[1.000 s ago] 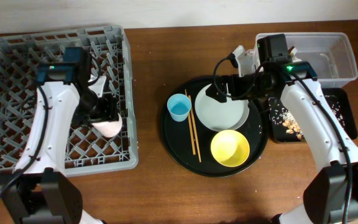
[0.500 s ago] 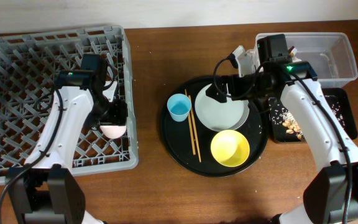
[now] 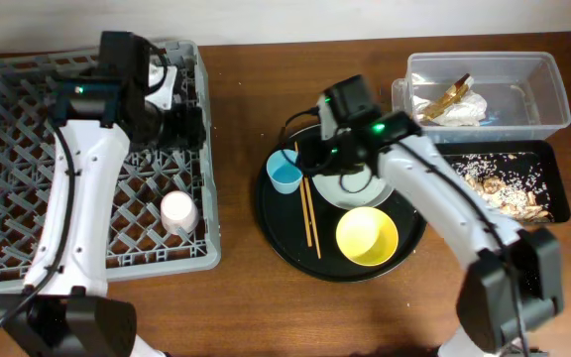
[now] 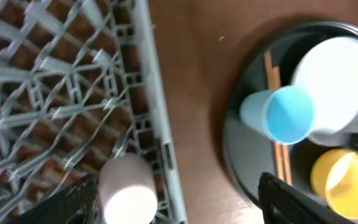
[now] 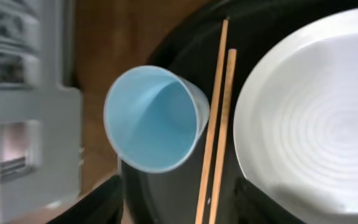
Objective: Sort waste into correct bins and load items into the dishwasher rack
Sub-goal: 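Grasp the blue cup with the right gripper and lift it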
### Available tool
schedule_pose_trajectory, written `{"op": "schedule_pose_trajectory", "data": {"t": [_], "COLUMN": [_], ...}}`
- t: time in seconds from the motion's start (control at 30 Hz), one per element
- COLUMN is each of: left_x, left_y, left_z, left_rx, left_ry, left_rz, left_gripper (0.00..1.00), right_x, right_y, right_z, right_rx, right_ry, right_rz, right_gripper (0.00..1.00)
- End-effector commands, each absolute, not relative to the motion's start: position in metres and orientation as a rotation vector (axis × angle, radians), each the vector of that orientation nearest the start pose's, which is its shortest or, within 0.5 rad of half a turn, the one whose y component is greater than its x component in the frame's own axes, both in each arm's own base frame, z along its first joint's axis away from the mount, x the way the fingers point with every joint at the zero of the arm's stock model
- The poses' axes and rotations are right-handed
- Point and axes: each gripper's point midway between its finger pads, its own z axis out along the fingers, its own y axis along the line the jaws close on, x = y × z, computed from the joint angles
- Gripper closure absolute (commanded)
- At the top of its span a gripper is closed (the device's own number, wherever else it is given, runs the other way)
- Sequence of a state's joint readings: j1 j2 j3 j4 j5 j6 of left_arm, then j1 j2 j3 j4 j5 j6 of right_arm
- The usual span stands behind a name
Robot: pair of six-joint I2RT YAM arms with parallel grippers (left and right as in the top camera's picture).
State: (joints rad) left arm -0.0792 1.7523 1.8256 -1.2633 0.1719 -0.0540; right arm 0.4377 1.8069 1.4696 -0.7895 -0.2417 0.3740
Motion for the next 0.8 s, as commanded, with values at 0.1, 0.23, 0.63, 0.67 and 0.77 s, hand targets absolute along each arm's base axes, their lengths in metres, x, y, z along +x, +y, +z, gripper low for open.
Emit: {"op": "schedule_pose_trajectory", "data": {"t": [0.1,0.23,0.63,0.67,0.77], "left_x": [0.398,0.4,0.403,0.404,0.404], "left_y": [-0.071,-0.071,-0.084,-0.091,-0.126], "left_z": [0.23,0.228,0.212,0.215,0.233], "left_rx": [0.078,0.078,0.103,0.115,0.189], "left_ry": [2.733,2.736,2.774,2.76,2.669], "left_rz": [-0.369,-0.369,-0.429,-0.488,-0.786], "left_gripper": [0.18,0.18,0.18,0.16,0.06], "right_x": [0.384,0.389,0.388,0.39,0.385], "right_y": [0.229,0.231,0.236,0.233,0.217], "right_z": [0.074,0.07,0.102,0.134,0.218], "right_rx": [-0.01,-0.009,-0.027,-0.043,-0.049], "right_ry": [2.86,2.849,2.798,2.729,2.542], "right_rz": [0.405,0.402,0.52,0.582,0.774], "right_gripper": [0.53,0.67,0.96,0.96,0.96]}}
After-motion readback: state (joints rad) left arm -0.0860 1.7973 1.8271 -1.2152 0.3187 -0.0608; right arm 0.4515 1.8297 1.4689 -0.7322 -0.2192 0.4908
